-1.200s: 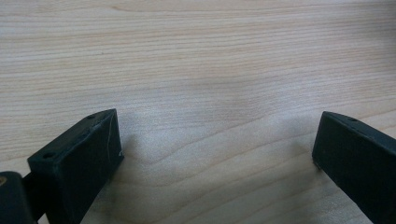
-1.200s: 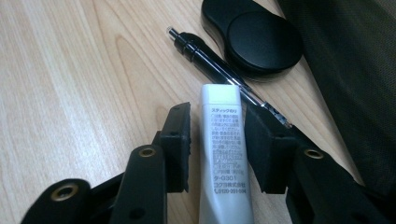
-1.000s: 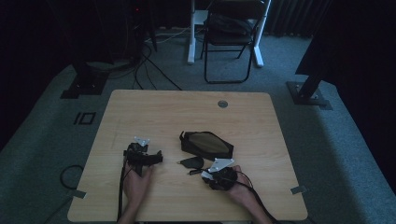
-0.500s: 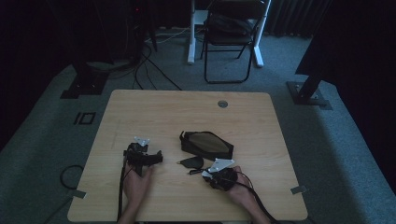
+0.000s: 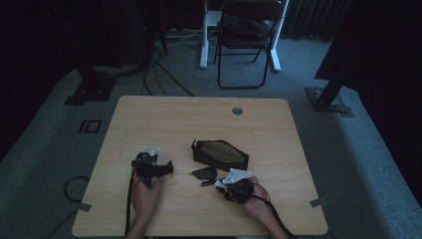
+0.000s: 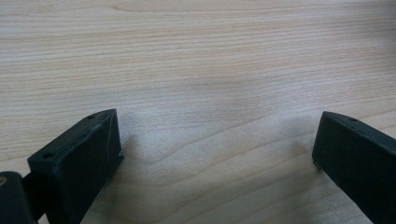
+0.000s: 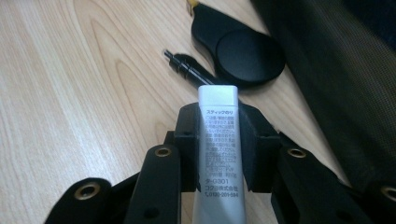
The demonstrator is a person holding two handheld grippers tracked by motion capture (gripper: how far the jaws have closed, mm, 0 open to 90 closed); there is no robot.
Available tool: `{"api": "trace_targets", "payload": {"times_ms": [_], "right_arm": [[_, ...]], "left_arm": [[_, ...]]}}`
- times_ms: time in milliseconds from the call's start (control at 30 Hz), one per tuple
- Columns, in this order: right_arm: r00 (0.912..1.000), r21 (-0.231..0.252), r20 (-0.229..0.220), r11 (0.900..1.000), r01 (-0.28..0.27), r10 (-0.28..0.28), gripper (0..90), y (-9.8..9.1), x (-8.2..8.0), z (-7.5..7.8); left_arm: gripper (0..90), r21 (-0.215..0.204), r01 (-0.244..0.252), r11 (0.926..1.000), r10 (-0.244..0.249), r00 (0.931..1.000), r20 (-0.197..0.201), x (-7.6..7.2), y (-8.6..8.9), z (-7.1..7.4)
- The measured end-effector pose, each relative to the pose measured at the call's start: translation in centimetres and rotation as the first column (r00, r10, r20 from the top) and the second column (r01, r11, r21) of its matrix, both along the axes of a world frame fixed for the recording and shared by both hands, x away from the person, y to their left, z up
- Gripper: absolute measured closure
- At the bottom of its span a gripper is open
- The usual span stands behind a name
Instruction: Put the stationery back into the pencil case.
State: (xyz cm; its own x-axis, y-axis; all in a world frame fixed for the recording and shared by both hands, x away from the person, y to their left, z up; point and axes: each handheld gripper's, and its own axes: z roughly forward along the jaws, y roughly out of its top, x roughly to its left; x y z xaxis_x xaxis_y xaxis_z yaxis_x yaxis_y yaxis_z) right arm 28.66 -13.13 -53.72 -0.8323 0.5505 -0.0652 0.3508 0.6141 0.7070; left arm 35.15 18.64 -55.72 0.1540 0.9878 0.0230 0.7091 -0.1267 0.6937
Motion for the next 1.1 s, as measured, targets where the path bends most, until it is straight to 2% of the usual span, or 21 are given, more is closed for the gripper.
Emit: {"api": "trace_targets", "payload": {"times_ms": [267, 700, 1100], "right_arm": [[0.9997, 0.023, 0.022, 0.9997, -0.009, 0.009, 71.3, 0.4, -0.3, 1.0], [0.9988, 0.033, 0.045, 0.9993, -0.020, 0.018, 71.3, 0.6, -0.8, 1.9], [0.9967, 0.061, 0.080, 0.9980, -0.017, 0.012, 71.2, 0.2, -1.4, 3.9]], "left_arm": [[1.5, 0.000, 0.000, 1.0000, 0.000, 1.0000, 0.000, 0.0, 0.0, 0.0], [1.5, 0.000, 0.000, 1.0000, 0.000, 1.0000, 0.000, 0.0, 0.0, 0.0], [1.5, 0.000, 0.000, 1.0000, 0.000, 1.0000, 0.000, 0.0, 0.0, 0.0]]}}
